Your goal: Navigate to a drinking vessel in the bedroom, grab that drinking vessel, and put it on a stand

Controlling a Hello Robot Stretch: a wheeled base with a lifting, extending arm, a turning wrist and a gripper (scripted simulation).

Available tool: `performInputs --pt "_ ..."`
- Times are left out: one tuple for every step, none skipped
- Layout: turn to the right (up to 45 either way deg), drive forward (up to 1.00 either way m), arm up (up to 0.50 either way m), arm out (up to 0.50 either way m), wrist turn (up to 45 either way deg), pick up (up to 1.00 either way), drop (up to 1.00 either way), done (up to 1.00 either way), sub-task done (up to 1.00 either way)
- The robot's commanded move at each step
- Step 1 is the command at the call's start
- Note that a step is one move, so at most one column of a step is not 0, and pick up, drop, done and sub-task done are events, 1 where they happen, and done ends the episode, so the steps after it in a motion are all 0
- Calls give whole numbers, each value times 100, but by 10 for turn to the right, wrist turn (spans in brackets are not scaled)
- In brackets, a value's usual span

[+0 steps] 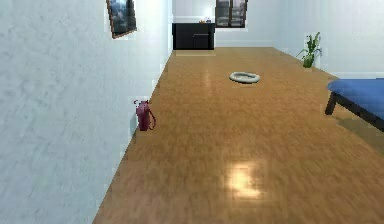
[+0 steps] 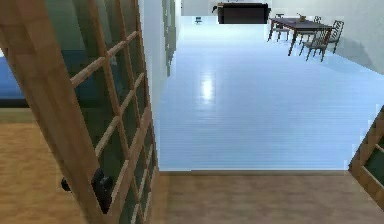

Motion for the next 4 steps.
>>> performInputs --pt "0 45 0 0 0 0 0 0 0" --pt "0 100 0 0 0 0 0 0 0" --pt "30 0 0 0 0 0 0 0 0" --pt "30 0 0 0 0 0 0 0 0"
